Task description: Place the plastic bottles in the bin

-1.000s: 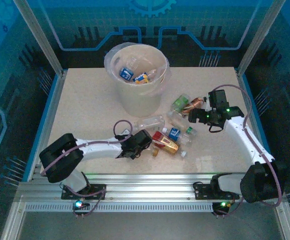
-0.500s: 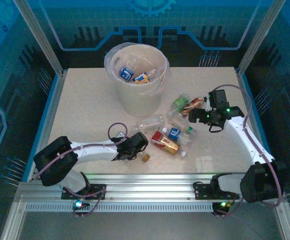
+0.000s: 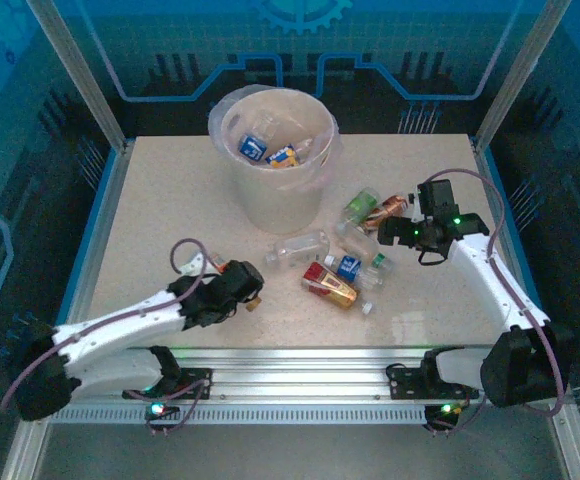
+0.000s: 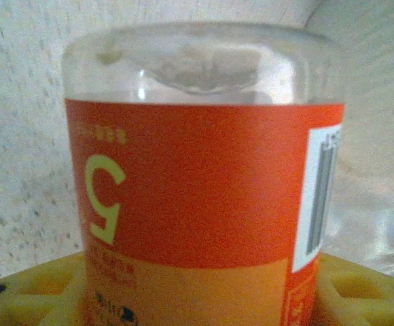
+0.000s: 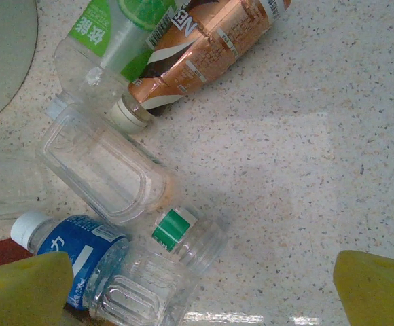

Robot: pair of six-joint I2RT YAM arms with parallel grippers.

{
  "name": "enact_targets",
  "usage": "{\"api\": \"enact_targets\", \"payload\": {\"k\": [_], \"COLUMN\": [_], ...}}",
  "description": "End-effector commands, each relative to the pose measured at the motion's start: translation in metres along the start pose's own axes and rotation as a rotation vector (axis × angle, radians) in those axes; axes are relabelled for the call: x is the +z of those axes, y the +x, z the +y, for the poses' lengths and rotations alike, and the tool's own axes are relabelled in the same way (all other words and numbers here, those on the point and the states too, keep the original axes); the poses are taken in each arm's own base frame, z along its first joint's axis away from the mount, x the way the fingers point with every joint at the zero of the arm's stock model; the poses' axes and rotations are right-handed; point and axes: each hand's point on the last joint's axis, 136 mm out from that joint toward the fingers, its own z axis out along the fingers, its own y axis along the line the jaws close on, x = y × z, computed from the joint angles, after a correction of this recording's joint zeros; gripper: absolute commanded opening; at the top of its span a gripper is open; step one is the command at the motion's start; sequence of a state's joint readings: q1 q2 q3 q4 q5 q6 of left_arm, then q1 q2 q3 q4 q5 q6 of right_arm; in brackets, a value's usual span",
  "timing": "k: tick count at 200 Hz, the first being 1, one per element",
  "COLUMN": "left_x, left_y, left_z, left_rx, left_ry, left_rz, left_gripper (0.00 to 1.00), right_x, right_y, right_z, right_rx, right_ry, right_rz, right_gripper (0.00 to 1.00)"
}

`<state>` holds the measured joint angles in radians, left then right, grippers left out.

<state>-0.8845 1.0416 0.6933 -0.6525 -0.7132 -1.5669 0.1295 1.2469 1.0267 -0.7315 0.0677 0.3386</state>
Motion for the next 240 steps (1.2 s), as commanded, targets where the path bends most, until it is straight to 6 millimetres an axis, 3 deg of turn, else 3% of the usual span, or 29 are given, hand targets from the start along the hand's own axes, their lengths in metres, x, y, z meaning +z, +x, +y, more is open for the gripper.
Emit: {"api": "enact_targets", "payload": {"k": [1,48,86,112,150,179,214,240], "left_x": [-0.028,-0.093,-0.142,-0.154,-0.134,-0.109,-0.066,-0.025], "left_y": [-0.050,-0.113,-0.154,-0.173,-0.195,-0.207,-0.214,-0.213], "left_z": [-0.007,-0.061,-0.137,-0.194,-0.270,-0.313,-0.343,-0.348], "left_rx": [0.097,0.225,0.414,0.510,0.604,0.640,0.642,0.606], "left_ry": [0.072,0.279,0.414,0.511,0.635,0.676,0.643,0.593], "left_rz": [-0.158,-0.264,-0.341,-0.328,-0.224,-0.145,-0.083,-0.018], "left_gripper": [0.41,0.41,0.40,0.39,0.37,0.39,0.39,0.39], "right_x": [-0.004,-0.005,-0.007,-0.010,-0.015,-0.021,-0.025,-0.027], "right_y": [-0.002,-0.004,-0.006,-0.008,-0.008,-0.007,-0.006,-0.007], "right_z": [-0.004,-0.003,0.000,0.001,0.002,-0.002,-0.004,-0.004], "right_rx": [0.005,0.010,0.014,0.017,0.023,0.027,0.034,0.036], "right_ry": [0.002,-0.002,-0.019,-0.020,-0.021,-0.003,0.010,0.006], "right_rz": [-0.022,-0.025,-0.028,-0.032,-0.039,-0.046,-0.051,-0.055], "right_gripper": [1.00,1.00,1.00,1.00,1.00,1.00,1.00,0.99]}}
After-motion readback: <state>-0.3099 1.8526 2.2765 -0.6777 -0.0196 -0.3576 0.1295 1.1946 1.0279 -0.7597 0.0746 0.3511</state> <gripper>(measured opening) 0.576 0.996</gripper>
